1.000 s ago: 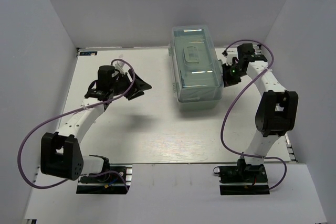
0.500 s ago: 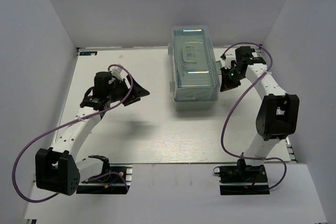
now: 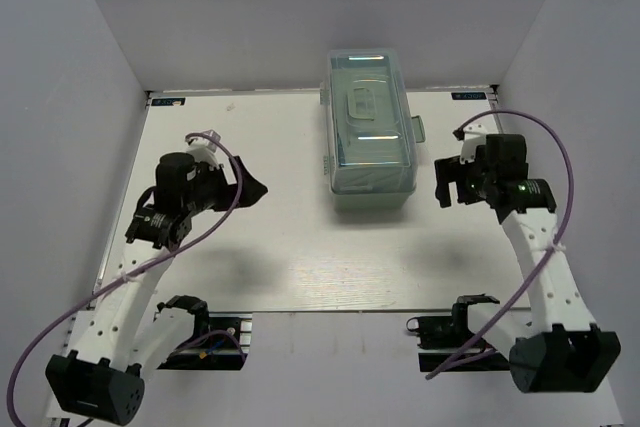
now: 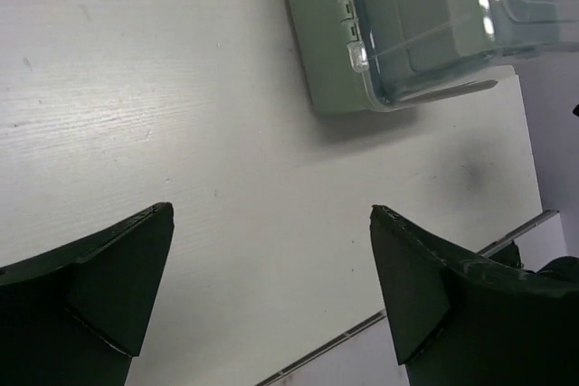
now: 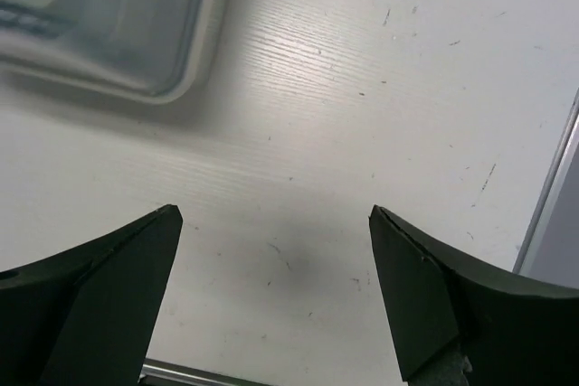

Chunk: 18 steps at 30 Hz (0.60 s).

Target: Sort the tools into containers

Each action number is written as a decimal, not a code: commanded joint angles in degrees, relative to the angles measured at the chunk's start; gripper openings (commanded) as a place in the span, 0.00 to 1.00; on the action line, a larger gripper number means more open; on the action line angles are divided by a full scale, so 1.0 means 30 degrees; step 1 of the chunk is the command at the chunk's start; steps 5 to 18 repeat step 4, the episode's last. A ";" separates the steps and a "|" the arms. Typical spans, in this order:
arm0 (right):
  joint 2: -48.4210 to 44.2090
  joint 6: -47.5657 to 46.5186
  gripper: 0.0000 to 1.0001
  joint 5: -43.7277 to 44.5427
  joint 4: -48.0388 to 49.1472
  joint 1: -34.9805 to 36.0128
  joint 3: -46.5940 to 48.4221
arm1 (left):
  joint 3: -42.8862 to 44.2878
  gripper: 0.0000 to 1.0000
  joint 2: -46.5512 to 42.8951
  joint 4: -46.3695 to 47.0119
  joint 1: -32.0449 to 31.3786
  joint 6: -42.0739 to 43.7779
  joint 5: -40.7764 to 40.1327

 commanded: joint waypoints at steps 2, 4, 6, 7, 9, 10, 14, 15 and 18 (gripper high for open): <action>-0.1584 0.0691 0.90 -0.0716 -0.0230 0.0528 -0.0937 | -0.0144 1.00 -0.1275 0.0489 -0.0084 0.1278 -0.0009; -0.2024 0.1421 0.90 -0.0569 -0.0933 0.0735 -0.1200 | 0.0059 1.00 -0.1275 0.0725 -0.0084 0.1512 0.0167; -0.2024 0.1421 0.90 -0.0569 -0.0933 0.0735 -0.1200 | 0.0059 1.00 -0.1275 0.0725 -0.0084 0.1512 0.0167; -0.2024 0.1421 0.90 -0.0569 -0.0933 0.0735 -0.1200 | 0.0059 1.00 -0.1275 0.0725 -0.0084 0.1512 0.0167; -0.2024 0.1421 0.90 -0.0569 -0.0933 0.0735 -0.1200 | 0.0059 1.00 -0.1275 0.0725 -0.0084 0.1512 0.0167; -0.2024 0.1421 0.90 -0.0569 -0.0933 0.0735 -0.1200 | 0.0059 1.00 -0.1275 0.0725 -0.0084 0.1512 0.0167; -0.2024 0.1421 0.90 -0.0569 -0.0933 0.0735 -0.1200 | 0.0059 1.00 -0.1275 0.0725 -0.0084 0.1512 0.0167; -0.2024 0.1421 0.90 -0.0569 -0.0933 0.0735 -0.1200 | 0.0059 1.00 -0.1275 0.0725 -0.0084 0.1512 0.0167; -0.2024 0.1421 0.90 -0.0569 -0.0933 0.0735 -0.1200 | 0.0059 1.00 -0.1275 0.0725 -0.0084 0.1512 0.0167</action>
